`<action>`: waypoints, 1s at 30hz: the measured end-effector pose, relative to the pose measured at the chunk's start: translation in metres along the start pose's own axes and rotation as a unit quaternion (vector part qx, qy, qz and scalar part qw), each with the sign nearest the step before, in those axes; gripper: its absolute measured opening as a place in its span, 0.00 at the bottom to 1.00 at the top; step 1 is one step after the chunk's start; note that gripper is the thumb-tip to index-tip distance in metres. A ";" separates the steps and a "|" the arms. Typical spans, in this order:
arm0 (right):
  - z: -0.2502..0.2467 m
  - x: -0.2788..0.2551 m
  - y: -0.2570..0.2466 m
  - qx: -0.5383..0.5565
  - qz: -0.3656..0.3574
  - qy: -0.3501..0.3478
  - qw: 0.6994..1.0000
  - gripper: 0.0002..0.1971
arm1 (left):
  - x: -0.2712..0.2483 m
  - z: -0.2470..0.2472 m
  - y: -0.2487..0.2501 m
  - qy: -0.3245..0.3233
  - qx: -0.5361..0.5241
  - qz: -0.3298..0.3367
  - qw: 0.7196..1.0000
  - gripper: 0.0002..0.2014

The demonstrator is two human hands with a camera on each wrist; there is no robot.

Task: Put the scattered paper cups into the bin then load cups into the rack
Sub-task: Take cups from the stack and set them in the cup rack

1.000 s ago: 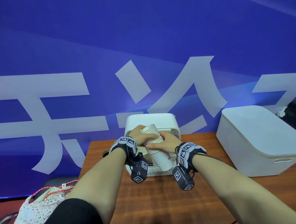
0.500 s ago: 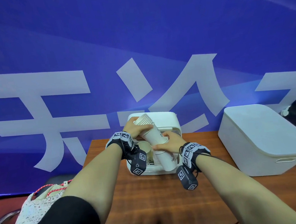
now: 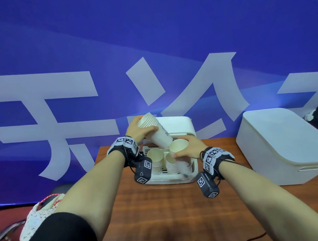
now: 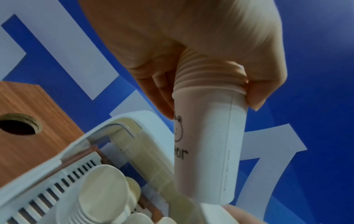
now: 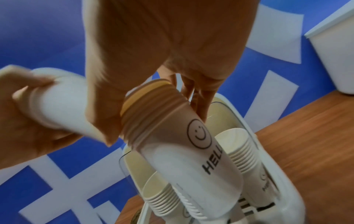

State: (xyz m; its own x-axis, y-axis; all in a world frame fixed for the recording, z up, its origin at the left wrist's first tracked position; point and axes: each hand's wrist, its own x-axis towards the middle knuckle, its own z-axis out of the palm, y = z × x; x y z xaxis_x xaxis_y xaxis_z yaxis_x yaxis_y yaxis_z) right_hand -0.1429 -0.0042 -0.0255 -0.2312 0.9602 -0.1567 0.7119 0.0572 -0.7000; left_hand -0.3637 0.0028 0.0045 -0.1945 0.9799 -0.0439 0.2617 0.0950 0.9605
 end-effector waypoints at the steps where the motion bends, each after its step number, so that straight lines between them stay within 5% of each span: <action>1: -0.002 -0.001 0.005 0.015 0.002 0.011 1.000 0.28 | 0.002 -0.005 -0.004 0.003 0.002 0.009 1.000 0.31; 6: -0.010 -0.003 0.028 0.052 0.039 0.076 0.995 0.16 | -0.004 -0.023 -0.031 -0.009 0.035 -0.021 0.999 0.37; 9: -0.008 -0.001 0.042 0.050 0.059 0.098 0.992 0.20 | -0.014 -0.026 -0.052 -0.015 0.129 -0.044 0.991 0.45; 14: 0.011 0.008 0.068 0.013 0.100 0.091 0.991 0.36 | -0.027 -0.018 -0.075 -0.007 0.178 -0.070 0.981 0.42; 20: 0.024 0.015 0.067 -0.009 0.061 0.085 0.994 0.27 | -0.020 -0.010 -0.075 0.012 0.157 -0.054 0.986 0.42; 30: 0.042 0.033 0.079 -0.047 0.052 0.083 0.994 0.38 | -0.009 -0.024 -0.085 -0.014 0.188 -0.064 0.980 0.41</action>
State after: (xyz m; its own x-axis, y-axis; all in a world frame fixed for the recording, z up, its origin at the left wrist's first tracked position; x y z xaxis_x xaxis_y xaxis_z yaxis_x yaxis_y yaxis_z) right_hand -0.1226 0.0207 -0.1151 -0.0458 0.9938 -0.1012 0.7861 -0.0266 -0.6175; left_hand -0.4072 -0.0188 -0.0698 -0.2244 0.9595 -0.1704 0.5668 0.2707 0.7781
